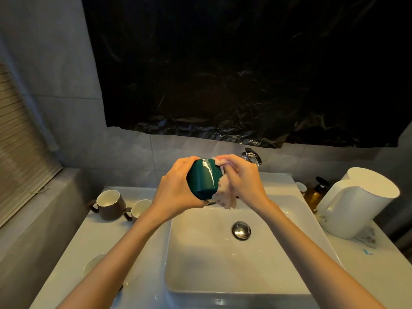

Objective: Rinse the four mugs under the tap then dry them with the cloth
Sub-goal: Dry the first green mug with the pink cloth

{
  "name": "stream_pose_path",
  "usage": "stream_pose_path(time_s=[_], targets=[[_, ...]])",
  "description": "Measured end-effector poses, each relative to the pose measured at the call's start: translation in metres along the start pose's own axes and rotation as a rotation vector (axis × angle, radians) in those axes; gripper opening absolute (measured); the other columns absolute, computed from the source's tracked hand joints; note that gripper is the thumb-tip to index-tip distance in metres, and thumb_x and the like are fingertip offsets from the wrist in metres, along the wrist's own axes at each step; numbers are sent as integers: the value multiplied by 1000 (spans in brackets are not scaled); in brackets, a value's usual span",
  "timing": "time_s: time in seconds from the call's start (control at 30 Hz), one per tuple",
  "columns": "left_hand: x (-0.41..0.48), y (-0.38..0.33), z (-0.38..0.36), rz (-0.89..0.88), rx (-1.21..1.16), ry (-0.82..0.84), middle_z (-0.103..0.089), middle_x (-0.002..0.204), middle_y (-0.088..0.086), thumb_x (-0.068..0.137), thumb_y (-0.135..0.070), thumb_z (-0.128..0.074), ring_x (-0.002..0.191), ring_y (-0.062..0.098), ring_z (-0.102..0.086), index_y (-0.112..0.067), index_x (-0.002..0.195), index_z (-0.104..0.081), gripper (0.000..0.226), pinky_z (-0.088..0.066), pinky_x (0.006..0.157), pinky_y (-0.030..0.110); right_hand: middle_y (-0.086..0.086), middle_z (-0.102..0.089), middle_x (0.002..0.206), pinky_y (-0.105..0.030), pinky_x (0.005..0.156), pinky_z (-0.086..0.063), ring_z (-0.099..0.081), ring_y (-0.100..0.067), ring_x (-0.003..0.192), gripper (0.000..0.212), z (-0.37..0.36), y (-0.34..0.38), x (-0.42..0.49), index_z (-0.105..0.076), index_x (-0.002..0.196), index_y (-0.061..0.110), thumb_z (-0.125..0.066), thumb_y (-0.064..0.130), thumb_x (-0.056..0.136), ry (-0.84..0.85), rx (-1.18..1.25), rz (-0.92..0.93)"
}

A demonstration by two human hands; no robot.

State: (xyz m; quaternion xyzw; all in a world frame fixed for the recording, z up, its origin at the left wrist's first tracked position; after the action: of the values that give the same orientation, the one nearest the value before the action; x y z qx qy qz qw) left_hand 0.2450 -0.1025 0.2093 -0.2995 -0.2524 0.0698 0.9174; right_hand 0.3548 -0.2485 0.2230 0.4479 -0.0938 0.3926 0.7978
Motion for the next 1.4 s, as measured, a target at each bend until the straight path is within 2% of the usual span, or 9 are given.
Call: stream_pose_path(time_s=[0.13, 0.23, 0.33, 0.43, 0.6, 0.8, 1.17, 1.3, 1.4], targets=[[0, 2, 6, 8, -44, -6, -48, 123, -14, 49, -46, -85, 109, 6, -50, -33, 127, -43, 90, -52, 90, 34, 4, -55, 87, -3, 69, -40, -53, 13, 75, 22, 13, 0, -8, -57, 100, 7, -35, 0, 100, 5, 298, -267], [1, 0, 9, 12, -25, -1, -48, 126, -14, 48, -54, -81, 111, 5, -49, -33, 129, -42, 93, -52, 91, 35, 9, -49, 99, -23, 83, -43, -53, 0, 93, 21, 20, 5, -13, -51, 118, 23, -42, 17, 100, 243, 403, -264], [3, -4, 11, 0, 40, 3, -48, 127, -15, 48, -56, -78, 110, 8, -52, -32, 131, -42, 94, -52, 88, 40, 14, -38, 109, -24, 94, -41, -43, -5, 110, 74, 19, 11, -16, -29, 141, 38, -70, 48, 80, 504, 10, -95], [4, -11, 9, -47, 135, 30, -47, 128, -16, 49, -54, -77, 106, 11, -56, -31, 131, -41, 93, -52, 82, 41, 14, -35, 107, -26, 95, -37, -35, -11, 109, 121, 13, 16, -13, -14, 151, 30, -82, 62, 56, 450, -361, 111], [2, -15, 9, -128, 196, 12, -45, 130, -15, 54, -48, -81, 105, 12, -55, -29, 133, -40, 91, -54, 77, 35, 12, -41, 94, -37, 78, -47, -39, -11, 89, 87, 9, 15, -11, -41, 127, 27, -83, 50, 55, 289, -357, 191], [-4, -4, 7, -34, -251, 35, -34, 141, -21, 57, -48, -81, 130, -4, -34, -38, 144, -24, 105, -34, 98, 8, 2, -48, 94, -27, 74, -50, -47, -14, 89, 81, 19, 16, -11, -47, 125, 26, -89, 34, 56, 201, 21, 175], [-4, 0, 12, 99, -640, -2, -52, 130, -24, 56, -6, -89, 117, 4, -56, -38, 134, -36, 100, -51, 93, 26, 8, -43, 131, -26, 104, -39, -45, -3, 124, 107, 25, 9, -7, -19, 146, 48, -85, 47, 63, 471, 290, -134], [-5, 1, 14, 74, -579, 24, -55, 121, -33, 57, -2, -88, 113, 1, -58, -39, 129, -39, 95, -52, 88, 20, 7, -39, 137, -26, 106, -31, -37, -8, 130, 53, 32, 14, -2, -20, 149, 33, -42, 36, 101, 301, 406, -239], [-7, -2, 11, 28, -527, 75, -54, 131, -13, 56, -13, -91, 121, 12, -55, -27, 136, -41, 95, -51, 96, 36, 11, -43, 138, -5, 92, -35, -42, 7, 120, 41, 27, 26, 3, -33, 146, 26, -33, 25, 105, 143, 411, -188]])
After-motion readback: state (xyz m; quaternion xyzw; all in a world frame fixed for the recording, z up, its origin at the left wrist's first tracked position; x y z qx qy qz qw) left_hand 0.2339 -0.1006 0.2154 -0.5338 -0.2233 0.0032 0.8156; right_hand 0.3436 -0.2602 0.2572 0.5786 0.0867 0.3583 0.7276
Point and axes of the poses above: each hand's wrist, its own x-axis towards the middle knuckle, its own z-axis out of the back of the hand, y = z × x, the point moved 2 cm from there along x, towards the middle knuckle
